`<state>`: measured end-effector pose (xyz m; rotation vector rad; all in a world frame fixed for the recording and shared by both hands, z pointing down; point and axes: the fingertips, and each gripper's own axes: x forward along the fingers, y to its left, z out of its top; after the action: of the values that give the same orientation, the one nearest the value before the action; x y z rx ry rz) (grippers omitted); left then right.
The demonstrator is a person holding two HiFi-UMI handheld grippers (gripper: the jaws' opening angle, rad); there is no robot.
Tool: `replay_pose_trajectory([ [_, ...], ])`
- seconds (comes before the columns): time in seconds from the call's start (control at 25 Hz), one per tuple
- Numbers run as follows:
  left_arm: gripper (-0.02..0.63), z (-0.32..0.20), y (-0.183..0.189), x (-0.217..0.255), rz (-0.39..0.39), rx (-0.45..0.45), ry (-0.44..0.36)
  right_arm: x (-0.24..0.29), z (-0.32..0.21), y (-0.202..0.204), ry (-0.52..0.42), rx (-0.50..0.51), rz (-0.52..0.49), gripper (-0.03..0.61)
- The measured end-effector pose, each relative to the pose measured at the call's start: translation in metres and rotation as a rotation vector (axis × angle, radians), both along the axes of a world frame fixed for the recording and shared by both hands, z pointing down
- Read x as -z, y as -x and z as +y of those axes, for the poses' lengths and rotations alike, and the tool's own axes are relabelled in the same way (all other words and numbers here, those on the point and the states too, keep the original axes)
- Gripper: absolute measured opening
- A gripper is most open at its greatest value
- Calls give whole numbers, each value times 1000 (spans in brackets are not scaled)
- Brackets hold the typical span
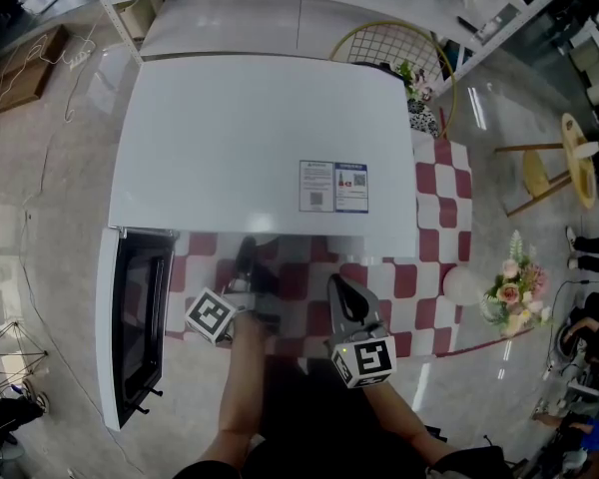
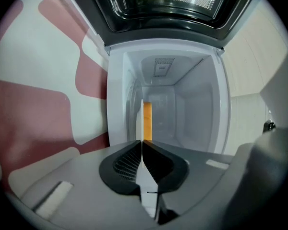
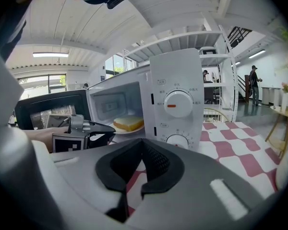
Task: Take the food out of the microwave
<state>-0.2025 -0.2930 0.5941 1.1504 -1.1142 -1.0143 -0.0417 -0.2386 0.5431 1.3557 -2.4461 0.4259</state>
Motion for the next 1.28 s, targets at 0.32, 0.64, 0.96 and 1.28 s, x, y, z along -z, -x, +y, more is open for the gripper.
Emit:
replay_pose_trajectory([
  [0.32,20,9,1,9,-11,5,-27,5,6,0,-13,10,0,1],
  [0.64,21,24,2,10,-12,19,-26,9,14,-2,-20,22,-7,2],
  [0.96,21,42,-1,11,-9,39,-24,10,24,-7,-24,40,-6,1],
  [1.28,21,57,-4,16,-7,50,-32,11,38,-8,-29,66,-9,0],
])
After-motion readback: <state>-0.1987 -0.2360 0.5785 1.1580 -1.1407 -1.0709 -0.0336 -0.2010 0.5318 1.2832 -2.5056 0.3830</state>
